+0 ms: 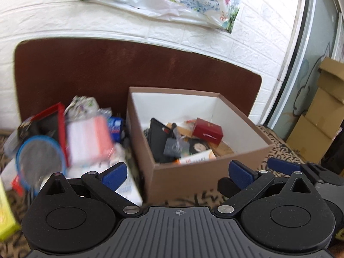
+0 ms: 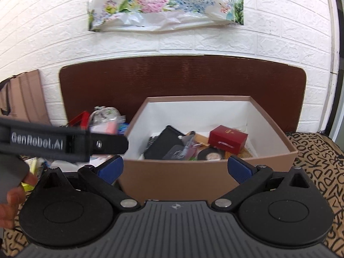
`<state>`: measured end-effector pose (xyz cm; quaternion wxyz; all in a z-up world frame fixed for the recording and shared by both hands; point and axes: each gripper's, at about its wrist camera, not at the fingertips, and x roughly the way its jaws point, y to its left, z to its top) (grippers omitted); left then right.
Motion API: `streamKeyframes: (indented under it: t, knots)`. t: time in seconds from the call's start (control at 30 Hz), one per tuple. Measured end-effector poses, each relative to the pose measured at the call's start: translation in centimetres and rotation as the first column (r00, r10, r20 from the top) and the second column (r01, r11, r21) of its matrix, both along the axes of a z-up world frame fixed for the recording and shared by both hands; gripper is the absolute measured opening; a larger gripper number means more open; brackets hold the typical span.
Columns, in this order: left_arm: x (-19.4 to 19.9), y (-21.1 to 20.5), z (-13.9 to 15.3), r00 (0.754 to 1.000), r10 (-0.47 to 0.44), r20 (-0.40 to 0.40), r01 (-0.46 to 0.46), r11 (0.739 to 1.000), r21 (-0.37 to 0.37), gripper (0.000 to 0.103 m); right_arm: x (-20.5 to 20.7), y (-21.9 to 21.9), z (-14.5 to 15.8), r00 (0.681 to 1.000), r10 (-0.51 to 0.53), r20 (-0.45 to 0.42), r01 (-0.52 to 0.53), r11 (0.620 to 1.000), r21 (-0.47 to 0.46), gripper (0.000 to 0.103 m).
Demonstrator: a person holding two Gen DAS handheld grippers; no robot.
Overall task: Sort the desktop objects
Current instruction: 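Withdraw both grippers from the tan box back to the clutter, then grasp the white insole edge with the left gripper and lift it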
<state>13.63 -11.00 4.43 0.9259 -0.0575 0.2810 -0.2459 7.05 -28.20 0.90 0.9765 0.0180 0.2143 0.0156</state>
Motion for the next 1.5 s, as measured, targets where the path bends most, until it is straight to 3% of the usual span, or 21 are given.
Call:
streamKeyframes:
  t: [0.27,0.5,0.63,0.8,0.97,1.1,1.5]
  knots:
    - [-6.9,5.6,-3.6,0.993,0.092,-0.076,-0.095,0.995,-0.032,0.103,-4.5,3.8,-2.4,0.993,0.102,-0.059,-0.101,0.995,0.024,0.103]
    - [-8.9,9.2,-7.3,0.971,0.145,-0.190,-0.151,0.988,-0.021,0.103,-6.3,6.5,-5.8,0.976,0.161,-0.144,-0.155,0.987,0.051,0.103]
    - [-8.2,10.3,-8.4,0.958,0.185,-0.219,-0.198,0.980,-0.038,0.103,-6.3,7.3,-7.3,0.967,0.179,-0.182,-0.172,0.984,0.055,0.103]
    - [-5.9,9.9,-9.4,0.950,0.223,-0.216,-0.235,0.972,-0.029,0.103,-5.4,8.1,-9.2,0.962,0.156,-0.223,-0.161,0.987,-0.003,0.103]
    - [-3.2,9.1,-10.5,0.942,0.229,-0.245,-0.249,0.967,-0.052,0.103,-4.6,8.2,-10.1,0.951,0.201,-0.235,-0.199,0.979,0.032,0.102]
    - [-1.3,8.9,-11.1,0.931,0.241,-0.273,-0.270,0.960,-0.074,0.103,-3.5,8.4,-10.7,0.947,0.196,-0.253,-0.204,0.979,-0.004,0.101]
    - [2.5,9.0,-12.1,0.906,0.297,-0.300,-0.345,0.931,-0.120,0.086,-0.1,7.9,-11.5,0.945,0.209,-0.250,-0.219,0.976,-0.014,0.093]
